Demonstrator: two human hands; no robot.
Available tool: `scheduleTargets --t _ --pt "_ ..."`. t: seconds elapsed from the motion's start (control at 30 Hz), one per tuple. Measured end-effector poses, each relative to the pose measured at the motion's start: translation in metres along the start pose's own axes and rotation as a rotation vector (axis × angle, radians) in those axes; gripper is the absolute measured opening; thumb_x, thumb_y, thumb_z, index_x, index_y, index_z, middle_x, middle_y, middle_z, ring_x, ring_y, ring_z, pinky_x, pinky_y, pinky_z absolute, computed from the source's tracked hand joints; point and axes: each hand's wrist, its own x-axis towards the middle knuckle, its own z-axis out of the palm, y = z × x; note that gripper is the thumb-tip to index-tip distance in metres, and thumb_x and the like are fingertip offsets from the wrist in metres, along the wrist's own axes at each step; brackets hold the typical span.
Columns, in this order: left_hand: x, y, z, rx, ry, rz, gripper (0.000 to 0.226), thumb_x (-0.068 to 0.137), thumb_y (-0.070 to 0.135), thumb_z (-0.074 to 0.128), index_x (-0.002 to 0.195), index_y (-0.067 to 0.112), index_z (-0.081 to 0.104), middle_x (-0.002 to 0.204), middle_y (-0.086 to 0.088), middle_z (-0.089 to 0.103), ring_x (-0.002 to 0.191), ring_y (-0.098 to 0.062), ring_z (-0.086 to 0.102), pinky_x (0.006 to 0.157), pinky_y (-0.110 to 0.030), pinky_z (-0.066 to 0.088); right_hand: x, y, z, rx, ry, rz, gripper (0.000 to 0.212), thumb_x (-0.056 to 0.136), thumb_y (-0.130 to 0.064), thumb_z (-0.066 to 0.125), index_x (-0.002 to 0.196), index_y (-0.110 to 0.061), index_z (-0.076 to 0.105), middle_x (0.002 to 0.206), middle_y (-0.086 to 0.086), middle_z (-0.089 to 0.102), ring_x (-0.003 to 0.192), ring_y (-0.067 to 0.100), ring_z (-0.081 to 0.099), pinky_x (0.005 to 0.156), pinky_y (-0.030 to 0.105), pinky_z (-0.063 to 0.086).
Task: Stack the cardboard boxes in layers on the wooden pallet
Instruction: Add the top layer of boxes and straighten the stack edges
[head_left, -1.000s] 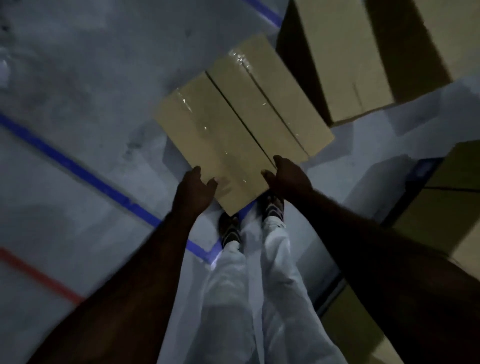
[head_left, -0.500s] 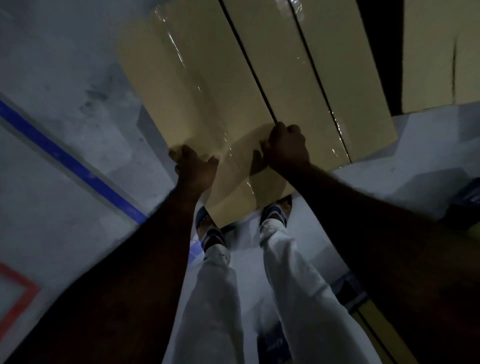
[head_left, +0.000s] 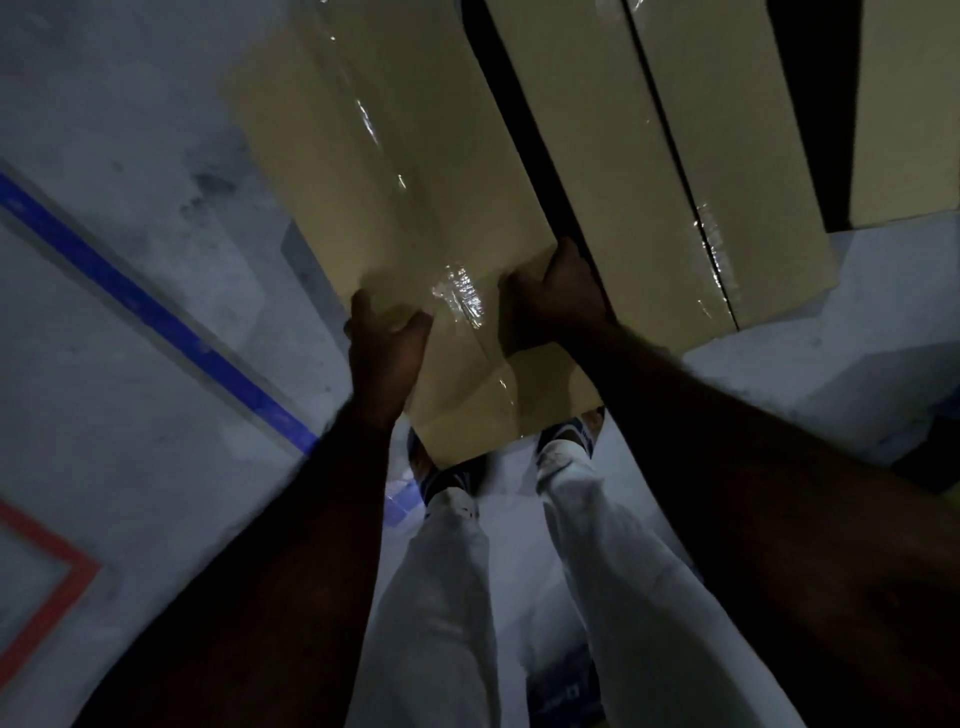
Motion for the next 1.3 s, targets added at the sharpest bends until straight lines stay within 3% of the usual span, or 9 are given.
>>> scheduleTargets --t 0.07,0.17,0.23,0.3,0.43,0.83,1.03,1.3 --pt "-0.01 0.012 -0.011 0.068 0.0 0.029 0.094 0.079 0.05 0.072 0.155 0.024 0.023 0.148 -0.012 0.038 0.13 -0.033 0.045 0.105 -0.038 0.041 -0.008 -0.008 -0.005 0.006 0.008 -0.014 0.101 0.064 -0.07 0.059 0.145 -0.013 0.039 0.14 0.011 0.053 0.126 0.035 0.054 0.103 0.053 0.046" --pt "-0.048 0.037 -0.036 0.269 0.027 0.079 0.1 0.081 0.059 0.07 0.157 0.024 0.016 0.153 -0.018 0.023 0.134 -0.042 0.034 0.109 -0.051 0.037 -0.046 -0.024 -0.027 -0.069 0.017 -0.07 0.106 0.074 -0.07 0.063 0.155 -0.016 0.021 0.146 0.015 0.044 0.13 0.038 0.049 0.105 0.055 0.043" --pt "-0.077 0.051 -0.054 0.386 0.062 0.139 0.101 0.078 0.067 0.068 0.157 0.029 0.017 0.155 -0.019 0.013 0.136 -0.043 0.027 0.109 -0.054 0.035 -0.074 -0.029 -0.046 -0.183 -0.013 -0.144 0.107 0.081 -0.069 0.06 0.159 -0.025 0.001 0.148 0.02 0.037 0.13 0.041 0.046 0.104 0.052 0.043" --pt "-0.111 0.068 -0.081 0.452 0.087 0.174 0.1 0.075 0.073 0.065 0.155 0.036 0.019 0.157 -0.017 0.006 0.138 -0.041 0.02 0.11 -0.056 0.03 -0.114 -0.038 -0.073 -0.272 -0.053 -0.233 0.1 0.084 -0.073 0.053 0.157 -0.037 -0.005 0.148 0.022 0.034 0.128 0.043 0.045 0.101 0.05 0.044" --pt "-0.184 0.112 -0.138 0.539 0.134 0.262 0.095 0.074 0.075 0.064 0.153 0.037 0.027 0.155 -0.017 0.011 0.134 -0.044 0.023 0.109 -0.056 0.033 -0.194 -0.068 -0.136 -0.322 0.006 -0.278 0.091 0.084 -0.078 0.048 0.156 -0.044 0.005 0.142 0.019 0.039 0.124 0.041 0.048 0.098 0.046 0.046" --pt "-0.355 0.216 -0.257 0.605 0.157 0.496 0.097 0.067 0.078 0.07 0.147 0.037 0.033 0.149 -0.015 0.019 0.128 -0.043 0.029 0.1 -0.052 0.038 -0.372 -0.12 -0.26 -0.127 0.209 -0.284 0.095 0.077 -0.082 0.053 0.155 -0.041 0.017 0.141 0.019 0.045 0.125 0.039 0.051 0.1 0.042 0.046" --pt "-0.412 0.253 -0.272 0.694 0.087 0.754 0.098 0.066 0.08 0.067 0.146 0.033 0.035 0.147 -0.017 0.022 0.128 -0.044 0.029 0.1 -0.05 0.037 -0.445 -0.105 -0.3 0.015 0.423 -0.216 0.098 0.072 -0.086 0.053 0.153 -0.041 0.021 0.146 0.013 0.043 0.125 0.035 0.052 0.101 0.046 0.05" --pt "-0.492 0.282 -0.242 0.809 -0.049 1.161 0.097 0.064 0.082 0.068 0.143 0.033 0.039 0.15 -0.017 0.025 0.129 -0.043 0.031 0.101 -0.052 0.037 -0.525 -0.042 -0.32 0.245 0.698 0.005 0.099 0.069 -0.085 0.057 0.151 -0.04 0.025 0.137 0.011 0.048 0.119 0.032 0.055 0.094 0.042 0.053"
